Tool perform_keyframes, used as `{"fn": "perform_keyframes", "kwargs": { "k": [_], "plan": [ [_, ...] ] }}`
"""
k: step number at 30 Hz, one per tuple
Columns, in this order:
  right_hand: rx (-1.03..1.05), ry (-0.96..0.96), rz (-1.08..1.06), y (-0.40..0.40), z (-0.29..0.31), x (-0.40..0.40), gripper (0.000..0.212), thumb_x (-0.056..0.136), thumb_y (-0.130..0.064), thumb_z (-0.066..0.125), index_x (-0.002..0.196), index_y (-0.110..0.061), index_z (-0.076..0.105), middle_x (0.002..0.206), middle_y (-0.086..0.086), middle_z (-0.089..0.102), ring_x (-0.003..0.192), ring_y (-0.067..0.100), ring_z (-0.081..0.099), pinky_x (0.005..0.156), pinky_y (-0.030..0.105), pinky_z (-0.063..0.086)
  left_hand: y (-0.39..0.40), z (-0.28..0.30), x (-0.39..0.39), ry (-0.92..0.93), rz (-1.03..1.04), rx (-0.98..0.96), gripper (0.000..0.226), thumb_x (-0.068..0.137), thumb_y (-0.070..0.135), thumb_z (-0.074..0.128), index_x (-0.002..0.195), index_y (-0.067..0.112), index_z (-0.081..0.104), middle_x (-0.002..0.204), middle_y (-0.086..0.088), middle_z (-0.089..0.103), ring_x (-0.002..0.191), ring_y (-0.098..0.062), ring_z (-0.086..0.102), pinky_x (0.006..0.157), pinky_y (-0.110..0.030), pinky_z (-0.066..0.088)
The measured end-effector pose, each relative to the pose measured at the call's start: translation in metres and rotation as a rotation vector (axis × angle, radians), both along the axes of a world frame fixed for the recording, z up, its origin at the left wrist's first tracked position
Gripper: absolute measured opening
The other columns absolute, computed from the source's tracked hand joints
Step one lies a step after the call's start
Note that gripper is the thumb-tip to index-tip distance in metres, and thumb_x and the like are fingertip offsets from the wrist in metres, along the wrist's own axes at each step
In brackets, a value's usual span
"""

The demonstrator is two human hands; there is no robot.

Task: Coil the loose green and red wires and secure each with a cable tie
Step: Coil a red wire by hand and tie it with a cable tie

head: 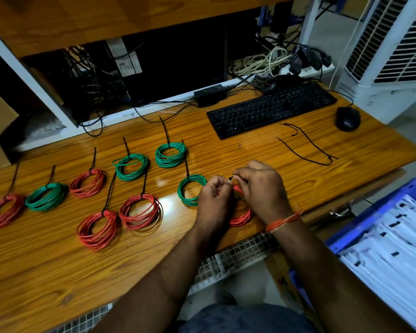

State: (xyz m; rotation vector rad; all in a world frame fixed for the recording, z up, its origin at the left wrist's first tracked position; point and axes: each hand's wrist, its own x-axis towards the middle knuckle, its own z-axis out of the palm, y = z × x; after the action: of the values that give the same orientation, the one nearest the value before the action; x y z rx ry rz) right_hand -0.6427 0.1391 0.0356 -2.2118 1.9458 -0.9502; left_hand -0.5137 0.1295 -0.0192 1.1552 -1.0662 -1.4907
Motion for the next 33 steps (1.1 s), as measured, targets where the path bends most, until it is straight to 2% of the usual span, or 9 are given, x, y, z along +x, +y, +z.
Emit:
{"fn": "perform_keyframes", "kwargs": {
  "k": [3, 7, 15, 19, 24, 26, 29, 31, 33],
  "plan": [
    [-0.021, 0.059, 0.037, 0.002, 0.004, -0.001, 0.01, 0.082, -0.006, 0.078, 0.092, -0.009, 0.078, 0.082, 0.007, 0.065, 0.08, 0.028, 0.06, 0.062, 0.033, 0.051, 0.0, 0.0, -0.001, -0.009, -0.001, 0.001, 0.023, 0.09, 0.033, 0.063, 0.087, 0.012, 0.057, 0.08, -0.014, 0.055, 0.073, -0.026, 0.043, 0.066, -0.044, 0.033],
    [-0.051, 0.106, 0.076, 0.007, 0.003, 0.002, 0.007, 0.079, -0.007, 0.079, 0.084, -0.008, 0.075, 0.078, 0.008, 0.063, 0.077, 0.028, 0.058, 0.058, 0.033, 0.047, 0.001, 0.002, -0.001, -0.017, 0.002, -0.01, 0.017, 0.089, 0.037, 0.065, 0.082, 0.023, 0.059, 0.079, -0.015, 0.056, 0.072, -0.026, 0.044, 0.067, -0.044, 0.034],
    [0.043, -0.044, 0.025, 0.009, 0.005, 0.004, 0.02, 0.089, -0.013, 0.074, 0.109, -0.011, 0.074, 0.096, 0.009, 0.071, 0.089, 0.027, 0.064, 0.074, 0.036, 0.056, 0.002, -0.001, 0.001, -0.071, -0.004, -0.061, 0.018, 0.09, 0.038, 0.065, 0.081, 0.025, 0.059, 0.08, -0.014, 0.057, 0.075, -0.025, 0.048, 0.068, -0.045, 0.039],
    [0.047, -0.049, 0.001, 0.011, 0.007, 0.001, 0.007, 0.087, -0.01, 0.076, 0.093, -0.012, 0.073, 0.087, 0.007, 0.069, 0.082, 0.026, 0.063, 0.067, 0.029, 0.049, 0.001, -0.002, 0.0, -0.087, 0.003, -0.078, 0.021, 0.091, 0.04, 0.066, 0.082, 0.023, 0.059, 0.081, -0.017, 0.057, 0.077, -0.024, 0.049, 0.071, -0.048, 0.039],
    [0.101, -0.018, 0.025, 0.002, 0.005, 0.003, 0.003, 0.088, -0.012, 0.074, 0.089, -0.012, 0.076, 0.086, 0.005, 0.067, 0.084, 0.024, 0.062, 0.069, 0.024, 0.042, 0.003, -0.005, 0.0, -0.133, -0.001, -0.127, 0.022, 0.095, 0.038, 0.063, 0.085, 0.02, 0.057, 0.083, -0.023, 0.058, 0.078, -0.023, 0.05, 0.07, -0.049, 0.04],
    [0.118, -0.124, 0.058, 0.002, 0.01, -0.001, 0.011, 0.091, -0.022, 0.073, 0.083, -0.015, 0.077, 0.08, 0.001, 0.068, 0.076, 0.017, 0.063, 0.064, 0.025, 0.045, 0.003, -0.005, 0.001, -0.125, 0.001, -0.122, 0.025, 0.097, 0.04, 0.063, 0.088, 0.018, 0.058, 0.088, -0.024, 0.062, 0.081, -0.024, 0.053, 0.07, -0.055, 0.043],
    [0.309, -0.492, -0.035, -0.001, 0.021, -0.008, 0.046, 0.096, -0.045, 0.065, 0.07, -0.008, 0.071, 0.065, 0.003, 0.067, 0.063, 0.02, 0.063, 0.061, 0.034, 0.049, 0.004, -0.002, 0.001, -0.147, -0.009, -0.137, 0.026, 0.098, 0.042, 0.062, 0.09, 0.018, 0.059, 0.091, -0.027, 0.062, 0.08, -0.026, 0.055, 0.071, -0.056, 0.044],
    [0.455, -0.628, -0.125, -0.013, 0.016, -0.014, 0.046, 0.093, -0.046, 0.067, 0.074, -0.005, 0.074, 0.075, 0.015, 0.073, 0.073, 0.029, 0.07, 0.072, 0.042, 0.056, 0.007, 0.0, 0.002, -0.158, -0.019, -0.17, 0.023, 0.099, 0.039, 0.061, 0.089, 0.019, 0.058, 0.09, -0.025, 0.062, 0.079, -0.027, 0.056, 0.071, -0.052, 0.045],
    [0.593, -0.762, -0.122, -0.02, 0.014, -0.014, 0.041, 0.081, -0.044, 0.075, 0.072, -0.004, 0.075, 0.073, 0.019, 0.072, 0.066, 0.028, 0.067, 0.068, 0.046, 0.056, 0.009, 0.001, 0.004, -0.153, -0.05, -0.183, 0.023, 0.1, 0.04, 0.061, 0.09, 0.02, 0.058, 0.092, -0.025, 0.061, 0.082, -0.028, 0.056, 0.072, -0.053, 0.046]
  ]
}}
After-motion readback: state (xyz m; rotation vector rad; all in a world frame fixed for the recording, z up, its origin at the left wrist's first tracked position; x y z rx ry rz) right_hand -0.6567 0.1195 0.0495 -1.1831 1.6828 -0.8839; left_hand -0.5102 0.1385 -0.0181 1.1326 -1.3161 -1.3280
